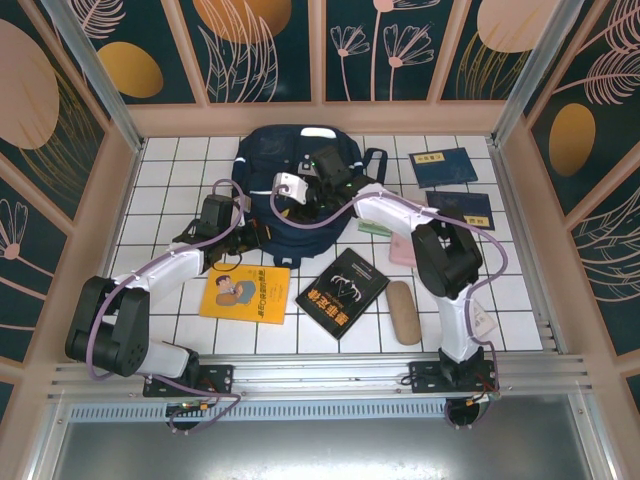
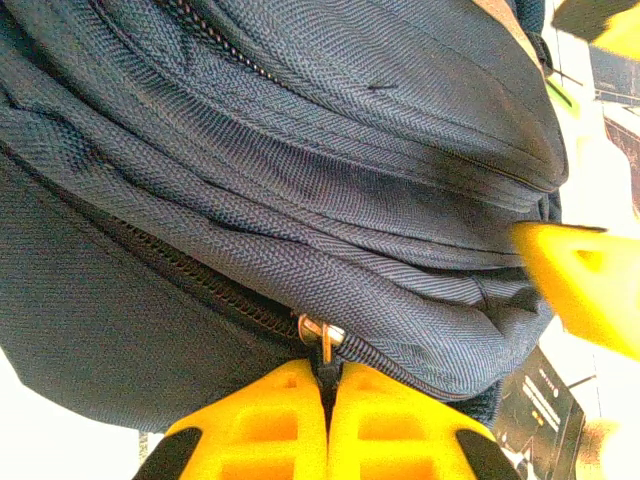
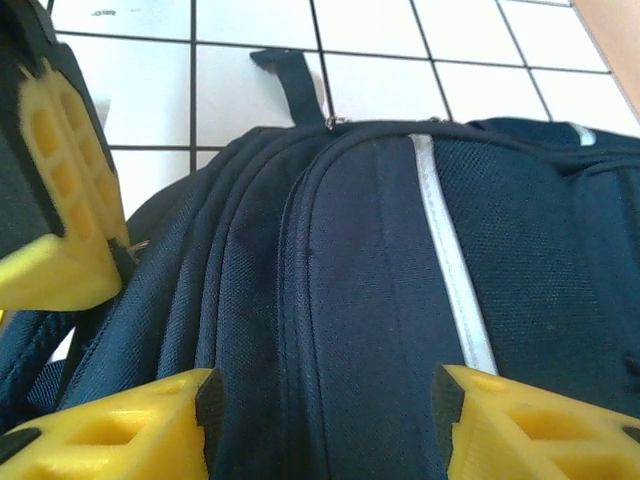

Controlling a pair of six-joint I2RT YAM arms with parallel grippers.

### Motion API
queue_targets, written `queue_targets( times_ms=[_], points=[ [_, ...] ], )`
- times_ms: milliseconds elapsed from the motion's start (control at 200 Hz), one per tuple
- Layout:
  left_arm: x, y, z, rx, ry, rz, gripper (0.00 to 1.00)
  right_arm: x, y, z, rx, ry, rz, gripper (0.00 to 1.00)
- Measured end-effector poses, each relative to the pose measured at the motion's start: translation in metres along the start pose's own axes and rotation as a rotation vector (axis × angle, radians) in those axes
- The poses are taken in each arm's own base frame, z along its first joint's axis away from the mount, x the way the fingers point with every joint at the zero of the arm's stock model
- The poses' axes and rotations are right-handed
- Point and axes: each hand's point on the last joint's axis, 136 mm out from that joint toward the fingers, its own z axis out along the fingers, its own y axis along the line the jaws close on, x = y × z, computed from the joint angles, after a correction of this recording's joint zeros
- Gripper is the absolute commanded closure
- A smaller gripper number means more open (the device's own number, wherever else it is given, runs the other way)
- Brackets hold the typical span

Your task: Pack the student bag

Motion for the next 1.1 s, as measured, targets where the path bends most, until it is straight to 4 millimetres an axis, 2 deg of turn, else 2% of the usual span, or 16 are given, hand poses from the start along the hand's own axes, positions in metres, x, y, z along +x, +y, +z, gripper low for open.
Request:
queue_targets(
  times_ms=[150,225,260,330,470,806,1101],
  points=[
    [0.002,0.001,0.000,-0.002,0.003,-0.001,1.00,0.016,0.005,0.014,-0.020,0.044,0.012,0.42],
    [0.003,0.003,0.000,-0.005,0.007,-0.003,1.00,0.020,0.009,0.021,-0.023,0.063,-0.001,0.46],
    [0.004,0.003,0.001,-0.006,0.008,-0.004,1.00,0.022,0.012,0.025,-0.022,0.075,-0.013,0.53],
    [0.004,0.003,0.001,-0.007,0.009,-0.004,1.00,0.026,0.015,0.032,-0.010,0.100,-0.033,0.72],
    [0.004,0.004,0.000,-0.009,0.007,-0.004,1.00,0.030,0.007,0.038,0.048,0.128,-0.027,1.00],
    [-0.005,0.002,-0.007,-0.020,-0.036,0.018,1.00,0.017,-0.008,0.035,0.108,0.101,0.098,1.00],
    [-0.006,-0.002,-0.009,-0.011,-0.035,0.031,1.00,-0.019,-0.044,0.015,0.164,0.024,0.318,1.00]
  ],
)
